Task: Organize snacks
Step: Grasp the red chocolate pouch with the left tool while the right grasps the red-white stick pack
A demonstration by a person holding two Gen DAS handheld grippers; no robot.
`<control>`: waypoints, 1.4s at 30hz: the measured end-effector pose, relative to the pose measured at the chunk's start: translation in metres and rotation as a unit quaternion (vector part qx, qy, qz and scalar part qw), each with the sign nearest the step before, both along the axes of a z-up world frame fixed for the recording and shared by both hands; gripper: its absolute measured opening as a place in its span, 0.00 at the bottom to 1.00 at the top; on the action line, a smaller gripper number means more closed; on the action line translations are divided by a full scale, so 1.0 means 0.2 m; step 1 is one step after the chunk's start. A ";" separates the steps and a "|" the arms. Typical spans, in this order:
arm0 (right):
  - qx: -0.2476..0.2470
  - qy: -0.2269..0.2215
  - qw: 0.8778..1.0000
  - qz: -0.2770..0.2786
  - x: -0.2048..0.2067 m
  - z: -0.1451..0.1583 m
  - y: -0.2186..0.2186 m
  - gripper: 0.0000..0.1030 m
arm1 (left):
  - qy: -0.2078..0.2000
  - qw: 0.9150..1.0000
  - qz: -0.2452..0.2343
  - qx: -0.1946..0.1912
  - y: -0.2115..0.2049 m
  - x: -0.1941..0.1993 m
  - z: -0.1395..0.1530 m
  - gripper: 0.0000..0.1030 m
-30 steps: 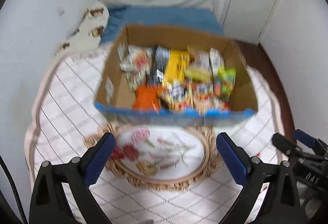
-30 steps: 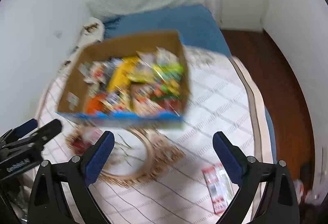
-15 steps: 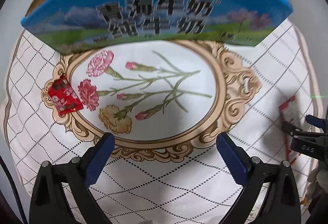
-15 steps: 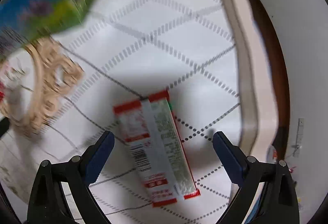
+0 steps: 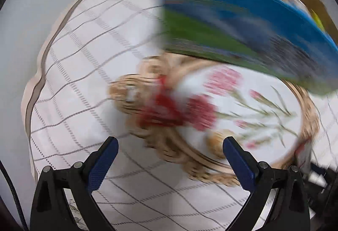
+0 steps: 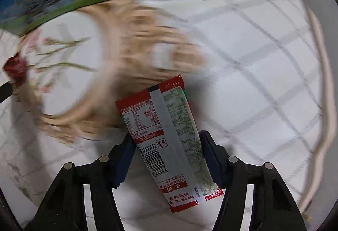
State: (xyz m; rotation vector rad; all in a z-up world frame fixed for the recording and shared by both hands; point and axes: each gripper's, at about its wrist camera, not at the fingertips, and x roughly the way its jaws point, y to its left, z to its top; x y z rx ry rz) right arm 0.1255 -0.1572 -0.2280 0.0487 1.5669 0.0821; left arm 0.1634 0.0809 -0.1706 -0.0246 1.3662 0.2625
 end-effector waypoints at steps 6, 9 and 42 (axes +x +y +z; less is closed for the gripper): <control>0.041 -0.003 0.999 -0.014 0.11 0.01 0.19 0.61 | 0.012 0.998 0.036 -0.044 0.23 0.07 -0.01 0.96; 0.042 -0.004 0.999 -0.012 0.15 0.02 0.23 0.61 | 0.025 0.997 0.032 -0.064 0.26 0.12 -0.07 0.93; 0.184 -0.120 0.975 -0.015 0.20 0.94 0.19 0.53 | -0.081 0.977 -0.099 -0.170 -0.19 0.02 0.66 0.33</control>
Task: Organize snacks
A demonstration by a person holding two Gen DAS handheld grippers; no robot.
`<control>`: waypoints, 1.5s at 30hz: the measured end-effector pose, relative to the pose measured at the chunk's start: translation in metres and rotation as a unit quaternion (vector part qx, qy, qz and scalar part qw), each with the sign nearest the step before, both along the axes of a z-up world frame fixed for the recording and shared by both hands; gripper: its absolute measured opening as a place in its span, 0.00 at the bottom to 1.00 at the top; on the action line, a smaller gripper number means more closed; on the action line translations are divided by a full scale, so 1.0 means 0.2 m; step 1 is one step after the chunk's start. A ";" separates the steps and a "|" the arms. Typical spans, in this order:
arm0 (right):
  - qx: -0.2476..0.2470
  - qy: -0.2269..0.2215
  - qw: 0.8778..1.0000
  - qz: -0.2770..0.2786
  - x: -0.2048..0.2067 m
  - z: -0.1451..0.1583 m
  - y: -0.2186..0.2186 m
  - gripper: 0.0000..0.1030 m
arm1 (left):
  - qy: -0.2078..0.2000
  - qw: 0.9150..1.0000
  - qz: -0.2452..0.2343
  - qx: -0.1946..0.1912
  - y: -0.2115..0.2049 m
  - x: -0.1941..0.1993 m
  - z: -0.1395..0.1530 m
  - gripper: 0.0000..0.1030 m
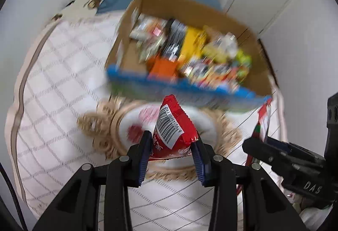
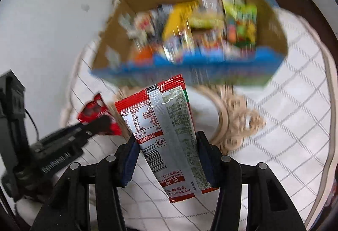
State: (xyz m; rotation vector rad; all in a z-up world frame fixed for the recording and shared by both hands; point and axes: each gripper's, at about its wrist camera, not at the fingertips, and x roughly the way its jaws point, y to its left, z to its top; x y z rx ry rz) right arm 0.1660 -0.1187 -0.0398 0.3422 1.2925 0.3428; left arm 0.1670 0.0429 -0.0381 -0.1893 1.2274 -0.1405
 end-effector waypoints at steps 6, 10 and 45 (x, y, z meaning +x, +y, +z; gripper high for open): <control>-0.019 -0.050 0.998 -0.011 0.39 0.18 -0.02 0.53 | -0.006 1.000 -0.019 0.022 -0.06 0.38 0.10 0.34; -0.054 -0.048 0.997 -0.005 0.69 0.14 0.01 0.53 | 0.033 0.998 -0.009 0.044 0.00 0.67 0.01 0.35; -0.168 0.005 0.985 -0.044 0.82 -0.22 -0.16 0.95 | 0.063 0.991 0.002 0.115 -0.07 0.85 -0.31 0.85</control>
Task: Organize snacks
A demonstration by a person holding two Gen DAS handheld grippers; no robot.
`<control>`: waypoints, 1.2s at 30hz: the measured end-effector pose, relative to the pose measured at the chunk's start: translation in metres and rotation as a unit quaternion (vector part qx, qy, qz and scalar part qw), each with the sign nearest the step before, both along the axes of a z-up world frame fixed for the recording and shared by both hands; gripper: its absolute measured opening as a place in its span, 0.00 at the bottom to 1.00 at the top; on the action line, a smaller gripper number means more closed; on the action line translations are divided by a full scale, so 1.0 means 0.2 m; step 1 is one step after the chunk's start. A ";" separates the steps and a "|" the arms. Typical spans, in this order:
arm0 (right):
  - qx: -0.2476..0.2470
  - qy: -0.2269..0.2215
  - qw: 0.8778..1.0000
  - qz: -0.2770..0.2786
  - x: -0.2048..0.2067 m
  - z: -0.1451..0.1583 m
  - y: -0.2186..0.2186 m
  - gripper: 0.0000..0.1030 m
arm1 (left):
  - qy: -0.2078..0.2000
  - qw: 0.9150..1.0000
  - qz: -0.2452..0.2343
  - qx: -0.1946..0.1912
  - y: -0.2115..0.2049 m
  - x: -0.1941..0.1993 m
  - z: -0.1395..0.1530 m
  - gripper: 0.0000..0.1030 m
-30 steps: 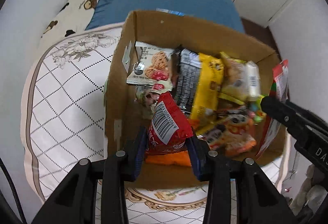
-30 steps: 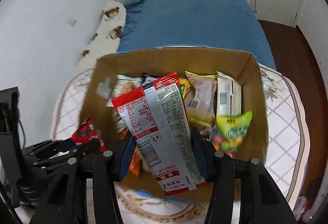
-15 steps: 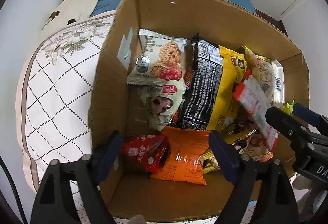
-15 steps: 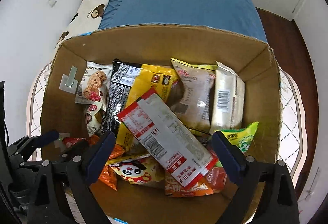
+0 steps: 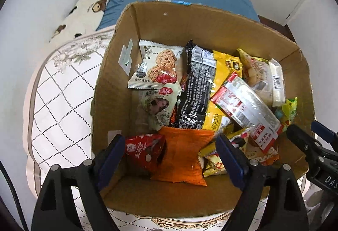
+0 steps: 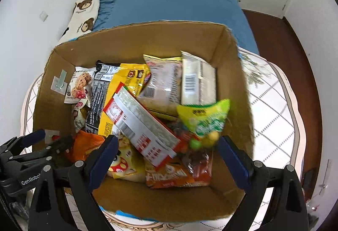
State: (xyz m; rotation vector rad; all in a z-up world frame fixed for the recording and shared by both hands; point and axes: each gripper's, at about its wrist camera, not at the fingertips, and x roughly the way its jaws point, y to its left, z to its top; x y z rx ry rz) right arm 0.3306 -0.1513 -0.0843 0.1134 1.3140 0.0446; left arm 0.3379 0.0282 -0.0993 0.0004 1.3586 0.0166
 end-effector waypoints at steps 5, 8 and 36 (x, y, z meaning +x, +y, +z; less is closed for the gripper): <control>-0.008 -0.023 1.000 -0.003 -0.10 0.09 -0.04 0.95 | -0.029 1.000 -0.003 -0.004 -0.01 -0.05 0.10 0.85; -0.008 -0.041 0.999 -0.003 -0.16 0.16 -0.05 0.95 | -0.048 0.999 -0.006 -0.007 -0.02 -0.12 0.17 0.85; -0.025 -0.223 0.974 0.012 -1.20 1.01 -0.08 0.99 | -0.214 0.977 -0.012 -0.012 -0.06 -1.08 0.92 0.85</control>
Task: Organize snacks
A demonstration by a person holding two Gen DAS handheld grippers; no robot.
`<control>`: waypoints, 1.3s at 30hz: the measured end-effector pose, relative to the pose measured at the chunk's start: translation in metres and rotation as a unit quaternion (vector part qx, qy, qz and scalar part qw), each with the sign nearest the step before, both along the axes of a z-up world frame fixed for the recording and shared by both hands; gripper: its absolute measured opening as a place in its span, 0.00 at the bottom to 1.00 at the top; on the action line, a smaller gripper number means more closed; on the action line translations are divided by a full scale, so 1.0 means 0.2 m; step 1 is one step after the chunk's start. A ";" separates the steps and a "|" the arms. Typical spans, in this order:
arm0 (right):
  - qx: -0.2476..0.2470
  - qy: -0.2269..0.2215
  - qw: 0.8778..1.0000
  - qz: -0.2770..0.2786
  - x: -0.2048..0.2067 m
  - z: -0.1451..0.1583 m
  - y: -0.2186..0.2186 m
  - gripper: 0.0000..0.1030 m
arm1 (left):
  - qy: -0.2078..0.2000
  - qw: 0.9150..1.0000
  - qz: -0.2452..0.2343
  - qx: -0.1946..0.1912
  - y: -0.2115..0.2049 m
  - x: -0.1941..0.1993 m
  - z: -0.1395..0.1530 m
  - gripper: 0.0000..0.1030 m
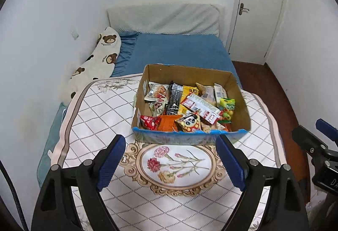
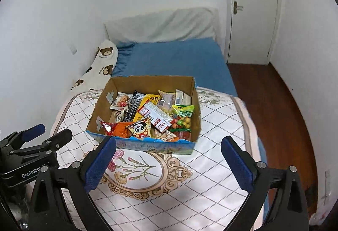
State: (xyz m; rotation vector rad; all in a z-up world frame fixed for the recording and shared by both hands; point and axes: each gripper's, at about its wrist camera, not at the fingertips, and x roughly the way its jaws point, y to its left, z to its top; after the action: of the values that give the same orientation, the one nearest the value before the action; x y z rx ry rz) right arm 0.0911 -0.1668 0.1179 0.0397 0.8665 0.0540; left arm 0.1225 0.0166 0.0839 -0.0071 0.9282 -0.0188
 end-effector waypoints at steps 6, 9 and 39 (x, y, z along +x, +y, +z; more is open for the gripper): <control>-0.003 -0.018 1.000 0.003 -0.16 0.11 0.00 1.00 | -0.021 1.000 -0.001 0.006 -0.02 -0.13 0.10 0.85; -0.010 -0.028 1.000 0.004 -0.21 0.16 0.00 1.00 | -0.027 1.000 0.000 0.007 -0.03 -0.17 0.13 0.85; -0.025 -0.021 0.999 -0.024 0.12 -0.09 -0.02 1.00 | -0.018 0.999 0.033 0.032 -0.04 0.11 -0.12 1.00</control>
State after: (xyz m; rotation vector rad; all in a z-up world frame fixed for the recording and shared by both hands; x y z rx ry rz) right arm 0.1153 -0.1713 0.0989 0.0127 0.8248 -0.0106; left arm 0.1451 0.0092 0.0598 0.0216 0.8918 0.0718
